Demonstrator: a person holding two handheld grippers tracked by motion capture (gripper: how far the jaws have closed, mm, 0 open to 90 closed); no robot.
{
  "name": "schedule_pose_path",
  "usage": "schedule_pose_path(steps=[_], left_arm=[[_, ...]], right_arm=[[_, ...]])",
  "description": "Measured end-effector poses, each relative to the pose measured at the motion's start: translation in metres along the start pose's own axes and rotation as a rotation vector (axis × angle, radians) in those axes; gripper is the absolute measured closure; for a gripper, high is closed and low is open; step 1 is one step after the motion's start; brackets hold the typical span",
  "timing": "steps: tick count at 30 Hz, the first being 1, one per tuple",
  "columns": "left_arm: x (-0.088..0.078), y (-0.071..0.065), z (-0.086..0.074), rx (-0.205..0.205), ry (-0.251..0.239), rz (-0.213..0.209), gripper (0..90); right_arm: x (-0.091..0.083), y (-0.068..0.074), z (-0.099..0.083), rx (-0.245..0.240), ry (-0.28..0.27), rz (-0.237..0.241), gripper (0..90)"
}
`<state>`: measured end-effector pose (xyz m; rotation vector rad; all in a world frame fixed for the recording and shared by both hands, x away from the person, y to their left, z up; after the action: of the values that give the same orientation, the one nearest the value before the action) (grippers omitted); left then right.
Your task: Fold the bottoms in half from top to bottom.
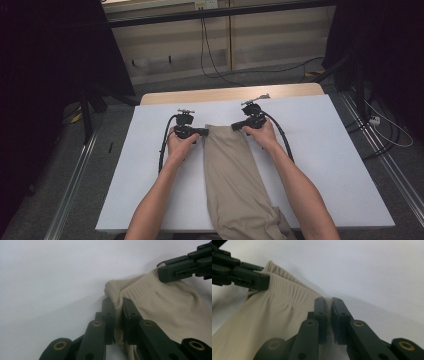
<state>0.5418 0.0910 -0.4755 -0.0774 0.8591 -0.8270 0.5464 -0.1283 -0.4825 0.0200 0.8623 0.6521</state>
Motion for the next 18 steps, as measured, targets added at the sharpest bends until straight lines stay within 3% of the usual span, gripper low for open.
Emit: schedule_pose_path(steps=[8, 13, 18], left_arm=[[-0.01, -0.012, 0.033, 0.058, -0.083, 0.037, 82.0], [-0.017, -0.023, 0.06, 0.101, -0.156, 0.041, 81.8], [-0.027, -0.04, 0.093, 0.142, -0.197, 0.026, 81.7]], right_arm=[[-0.023, -0.002, 0.019, 0.008, -0.126, -0.026, 84.5], [-0.051, -0.005, 0.042, 0.009, -0.219, -0.048, 84.4], [-0.084, -0.008, 0.065, -0.027, -0.29, -0.073, 84.4]])
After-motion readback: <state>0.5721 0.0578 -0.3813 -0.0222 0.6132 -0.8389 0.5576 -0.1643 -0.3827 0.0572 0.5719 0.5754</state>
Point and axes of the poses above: each handheld gripper's, and its own axes: x roughly forward along the jaws, z roughly out of its top, y roughly to its left, the point moved 4 cm from there along x, roughly forward along the jaws, and after that the axes turned 4 degrees about -z, right-handed, at the moved point
